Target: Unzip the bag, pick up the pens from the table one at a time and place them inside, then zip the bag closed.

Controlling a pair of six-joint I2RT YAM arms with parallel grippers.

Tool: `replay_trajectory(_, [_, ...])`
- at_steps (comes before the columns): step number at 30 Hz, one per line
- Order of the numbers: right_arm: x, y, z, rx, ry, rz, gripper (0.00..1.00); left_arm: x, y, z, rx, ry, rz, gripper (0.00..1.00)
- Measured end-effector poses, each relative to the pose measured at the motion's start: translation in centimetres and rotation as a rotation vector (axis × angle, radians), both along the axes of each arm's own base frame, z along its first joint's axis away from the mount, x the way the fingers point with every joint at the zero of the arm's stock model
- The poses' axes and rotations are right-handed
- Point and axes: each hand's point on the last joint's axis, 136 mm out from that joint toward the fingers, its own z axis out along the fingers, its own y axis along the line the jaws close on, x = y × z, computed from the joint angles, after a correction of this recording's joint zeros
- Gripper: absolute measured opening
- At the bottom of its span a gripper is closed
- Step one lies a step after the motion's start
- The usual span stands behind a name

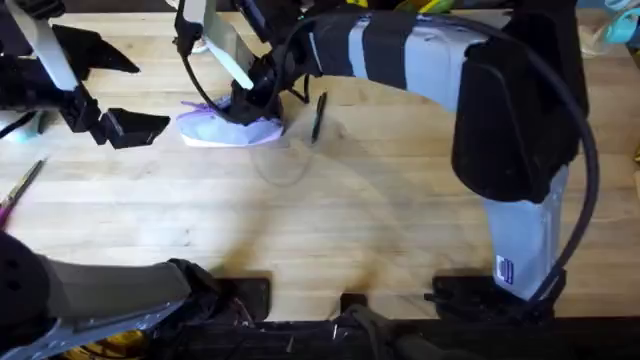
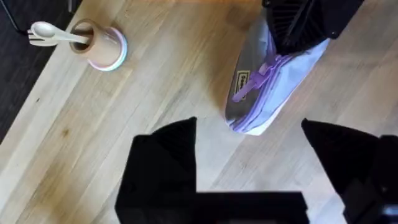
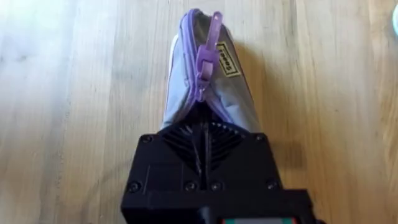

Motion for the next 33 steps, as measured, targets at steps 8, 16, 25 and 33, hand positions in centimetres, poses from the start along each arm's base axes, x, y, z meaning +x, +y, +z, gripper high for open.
replay_trajectory(8, [-0.1,0.2,-1.1,-0.010,0.023,-0.001,0.030,0.0,0.0,0.0,0.000,0.000,0.000,0.993])
replay_trajectory(16, [-0.2,0.2,-1.2,-0.013,0.027,-0.001,0.032,0.0,0.0,0.0,0.000,0.000,0.000,0.993])
replay_trajectory(25, [-0.3,0.1,-1.3,-0.018,0.032,0.000,0.064,0.0,0.0,0.0,0.000,0.000,0.000,0.993])
replay_trajectory(33, [-0.2,0.0,-1.8,-0.032,0.030,-0.004,0.995,0.0,0.0,0.0,0.000,0.000,0.000,0.993])
